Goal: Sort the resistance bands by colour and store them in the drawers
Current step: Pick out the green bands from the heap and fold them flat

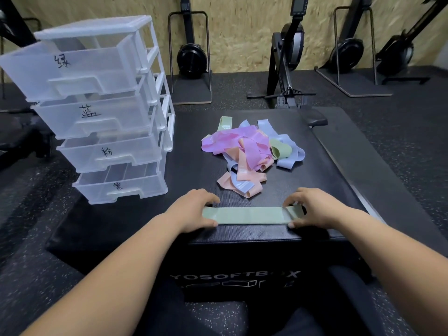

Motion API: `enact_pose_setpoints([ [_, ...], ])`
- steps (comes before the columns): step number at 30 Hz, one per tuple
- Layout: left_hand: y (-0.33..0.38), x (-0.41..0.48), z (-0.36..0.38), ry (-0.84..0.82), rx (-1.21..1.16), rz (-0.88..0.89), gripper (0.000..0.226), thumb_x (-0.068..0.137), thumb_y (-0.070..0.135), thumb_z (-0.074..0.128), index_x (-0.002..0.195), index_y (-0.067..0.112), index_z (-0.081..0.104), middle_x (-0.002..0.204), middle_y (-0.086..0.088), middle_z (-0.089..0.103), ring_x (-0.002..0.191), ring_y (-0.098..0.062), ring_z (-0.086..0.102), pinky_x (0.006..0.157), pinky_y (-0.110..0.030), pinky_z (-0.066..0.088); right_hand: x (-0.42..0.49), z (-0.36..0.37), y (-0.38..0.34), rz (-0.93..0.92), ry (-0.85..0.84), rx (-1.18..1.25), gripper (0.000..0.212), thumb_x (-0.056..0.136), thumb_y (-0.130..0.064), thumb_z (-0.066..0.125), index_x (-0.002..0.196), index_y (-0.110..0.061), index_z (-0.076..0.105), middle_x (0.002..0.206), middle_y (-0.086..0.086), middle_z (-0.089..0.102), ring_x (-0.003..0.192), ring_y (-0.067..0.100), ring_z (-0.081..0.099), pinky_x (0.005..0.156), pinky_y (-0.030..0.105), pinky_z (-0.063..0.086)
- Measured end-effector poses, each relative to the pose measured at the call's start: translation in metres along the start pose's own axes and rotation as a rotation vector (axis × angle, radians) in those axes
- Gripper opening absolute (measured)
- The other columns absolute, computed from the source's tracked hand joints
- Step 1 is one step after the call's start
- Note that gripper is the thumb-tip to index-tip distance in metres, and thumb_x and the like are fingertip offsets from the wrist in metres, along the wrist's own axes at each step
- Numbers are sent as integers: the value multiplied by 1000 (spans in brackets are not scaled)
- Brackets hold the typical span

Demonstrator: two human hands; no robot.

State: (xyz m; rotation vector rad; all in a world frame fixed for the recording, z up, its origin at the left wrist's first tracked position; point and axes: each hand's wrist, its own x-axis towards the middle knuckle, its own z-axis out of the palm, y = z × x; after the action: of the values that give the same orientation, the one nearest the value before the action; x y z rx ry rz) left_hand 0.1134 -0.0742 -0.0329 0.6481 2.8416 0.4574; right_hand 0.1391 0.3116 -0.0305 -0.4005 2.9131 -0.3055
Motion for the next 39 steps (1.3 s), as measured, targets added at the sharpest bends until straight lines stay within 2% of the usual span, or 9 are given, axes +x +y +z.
enact_pose_setpoints([
  [4,12,22,-8,32,53,20,63,85,52,79,142,38,57,132,9,57,126,-17,50,104,-42,48,14,-7,-1,43,59,82,46,76,-60,84,117,-43,70,101,-23,56,96,4,64,85,32,55],
  [7,25,45,-12,69,123,53,59,88,50,76,142,38,56,133,6,54,124,-21,48,104,-42,45,33,-17,-1,81,73,49,39,84,-49,81,120,-42,69,107,-21,56,102,9,64,84,35,55],
  [11,39,77,-11,149,173,75,58,90,47,73,144,37,55,140,6,50,125,-21,46,103,-38,42,63,-34,5,116,134,-32,41,90,-46,75,129,-38,66,125,-14,61,112,15,62,81,36,54],
  [21,58,149,2,326,204,138,60,90,47,73,143,30,52,147,-1,42,137,-27,39,110,-37,36,160,-57,40,286,244,-100,49,94,-37,66,142,-33,56,141,-8,56,126,24,52,84,40,55],
  [24,60,163,12,322,202,162,54,92,50,67,140,30,53,149,-2,41,142,-27,34,113,-38,34,179,-47,47,315,265,-178,36,96,-28,60,131,-34,61,130,-6,60,114,25,52,70,34,45],
  [27,61,170,21,338,192,161,49,92,50,64,136,29,53,146,-1,42,141,-26,33,114,-39,35,187,-34,50,337,250,-230,26,90,-27,66,115,-36,67,110,-7,64,101,24,53,67,33,36],
  [33,62,176,23,412,189,170,41,95,44,62,131,26,56,139,-2,48,136,-27,40,108,-38,41,178,-30,56,313,409,-109,7,95,-26,60,90,-27,65,84,-5,66,82,26,44,62,36,35],
  [36,67,179,14,409,194,155,44,97,47,59,136,28,55,144,-2,47,137,-27,40,111,-39,39,170,-55,57,216,449,42,8,96,-24,61,95,-28,68,82,-9,59,86,28,49,64,39,43],
  [39,78,179,0,396,138,131,47,99,45,58,143,29,53,149,-1,45,139,-27,37,114,-38,34,163,-91,51,114,480,144,17,99,-27,60,109,-28,74,90,-3,66,92,30,58,72,41,51],
])
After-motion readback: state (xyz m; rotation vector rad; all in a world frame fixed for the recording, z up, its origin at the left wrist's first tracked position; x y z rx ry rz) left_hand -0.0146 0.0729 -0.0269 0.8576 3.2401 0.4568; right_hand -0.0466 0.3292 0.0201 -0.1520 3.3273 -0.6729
